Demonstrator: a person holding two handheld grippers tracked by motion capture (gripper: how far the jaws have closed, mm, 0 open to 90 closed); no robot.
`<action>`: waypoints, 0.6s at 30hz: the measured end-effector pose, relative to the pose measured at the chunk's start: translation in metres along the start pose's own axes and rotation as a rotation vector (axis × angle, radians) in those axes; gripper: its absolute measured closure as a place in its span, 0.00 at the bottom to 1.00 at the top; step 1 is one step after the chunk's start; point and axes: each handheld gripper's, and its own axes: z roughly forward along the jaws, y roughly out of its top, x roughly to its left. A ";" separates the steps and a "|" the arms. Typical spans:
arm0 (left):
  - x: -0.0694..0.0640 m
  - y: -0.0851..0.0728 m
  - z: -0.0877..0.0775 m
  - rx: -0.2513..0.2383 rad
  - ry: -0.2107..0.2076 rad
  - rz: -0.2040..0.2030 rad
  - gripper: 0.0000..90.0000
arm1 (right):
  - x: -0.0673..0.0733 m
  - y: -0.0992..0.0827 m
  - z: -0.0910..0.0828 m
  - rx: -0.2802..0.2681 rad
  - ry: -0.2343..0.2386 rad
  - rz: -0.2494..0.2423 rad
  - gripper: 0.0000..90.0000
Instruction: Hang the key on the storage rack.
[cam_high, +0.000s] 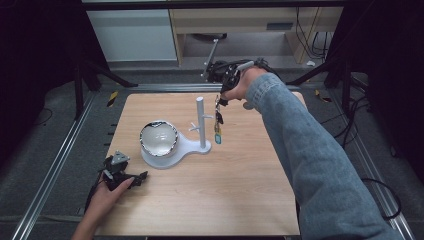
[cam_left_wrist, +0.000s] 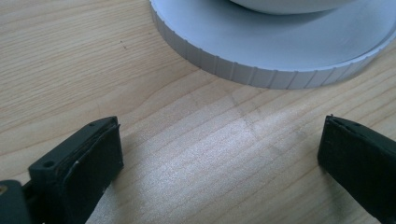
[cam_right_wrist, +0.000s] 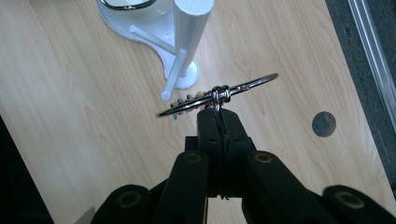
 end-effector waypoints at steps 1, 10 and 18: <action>0.000 0.000 0.000 0.000 0.000 0.000 0.00 | 0.000 0.001 0.001 0.002 0.004 -0.003 0.99; 0.000 0.000 0.000 0.000 0.000 0.000 0.00 | 0.004 0.008 0.012 0.009 0.017 -0.011 0.99; 0.000 0.000 0.000 0.000 0.000 0.000 0.00 | 0.004 0.009 0.021 0.014 0.033 -0.011 0.99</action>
